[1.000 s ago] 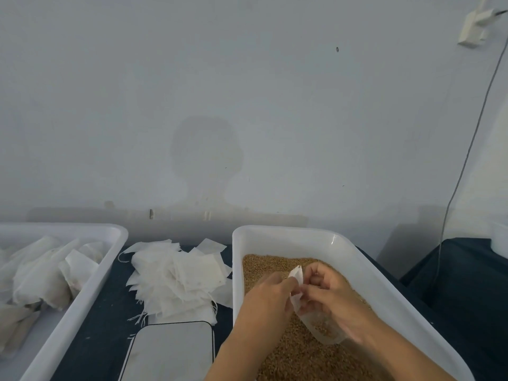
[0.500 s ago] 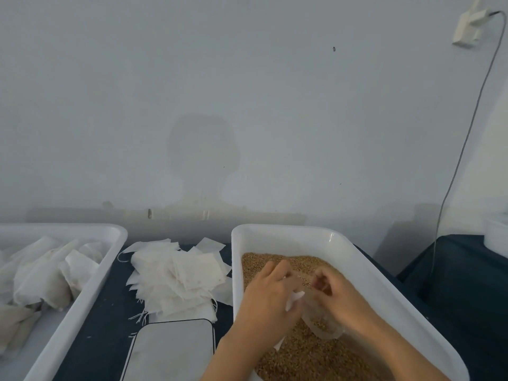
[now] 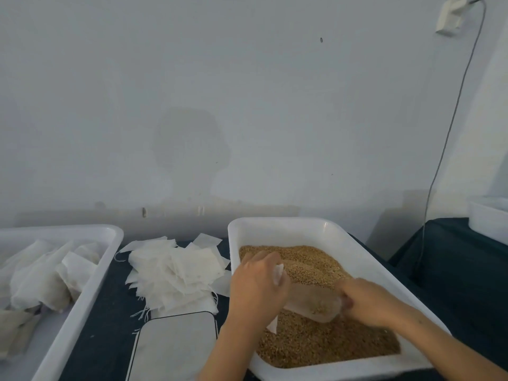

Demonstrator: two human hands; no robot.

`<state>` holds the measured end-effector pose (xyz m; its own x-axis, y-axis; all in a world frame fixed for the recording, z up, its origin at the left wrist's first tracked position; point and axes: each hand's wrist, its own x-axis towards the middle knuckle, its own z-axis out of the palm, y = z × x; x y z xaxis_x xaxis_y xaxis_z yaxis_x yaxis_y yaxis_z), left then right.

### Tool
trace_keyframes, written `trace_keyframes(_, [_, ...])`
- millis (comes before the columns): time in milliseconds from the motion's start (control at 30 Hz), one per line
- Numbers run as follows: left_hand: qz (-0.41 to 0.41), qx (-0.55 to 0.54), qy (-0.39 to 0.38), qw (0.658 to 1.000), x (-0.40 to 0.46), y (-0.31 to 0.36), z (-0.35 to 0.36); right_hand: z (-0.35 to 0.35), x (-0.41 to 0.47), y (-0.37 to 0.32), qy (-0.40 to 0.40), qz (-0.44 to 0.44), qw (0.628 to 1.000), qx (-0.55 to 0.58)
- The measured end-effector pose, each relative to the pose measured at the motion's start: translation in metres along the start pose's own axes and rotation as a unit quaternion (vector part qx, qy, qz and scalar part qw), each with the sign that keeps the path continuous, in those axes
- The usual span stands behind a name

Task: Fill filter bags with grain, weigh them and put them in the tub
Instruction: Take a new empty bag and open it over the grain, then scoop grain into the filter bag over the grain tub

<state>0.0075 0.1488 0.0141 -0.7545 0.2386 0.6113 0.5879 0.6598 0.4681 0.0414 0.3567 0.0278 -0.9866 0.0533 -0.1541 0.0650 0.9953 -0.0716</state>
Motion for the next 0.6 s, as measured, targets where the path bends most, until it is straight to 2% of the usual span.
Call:
trace_keyframes(100, [0.016,0.032,0.011,0.999,0.003,-0.005,-0.006,-0.02,-0.004,0.003,0.038,-0.01,0.998,-0.051])
trace_keyframes(267, [0.035,0.042,-0.006,0.998,0.008,-0.013,-0.014,-0.021,-0.005,-0.007,0.022,-0.045,0.99,-0.13])
trace_keyframes(433, [0.035,0.048,-0.025,0.998,0.011,-0.017,-0.015,0.007,-0.001,-0.023,0.029,-0.082,0.995,-0.041])
trace_keyframes(600, [0.049,0.072,-0.075,0.993,0.011,-0.029,-0.011,0.003,-0.005,-0.019,-0.052,-0.088,0.993,0.06])
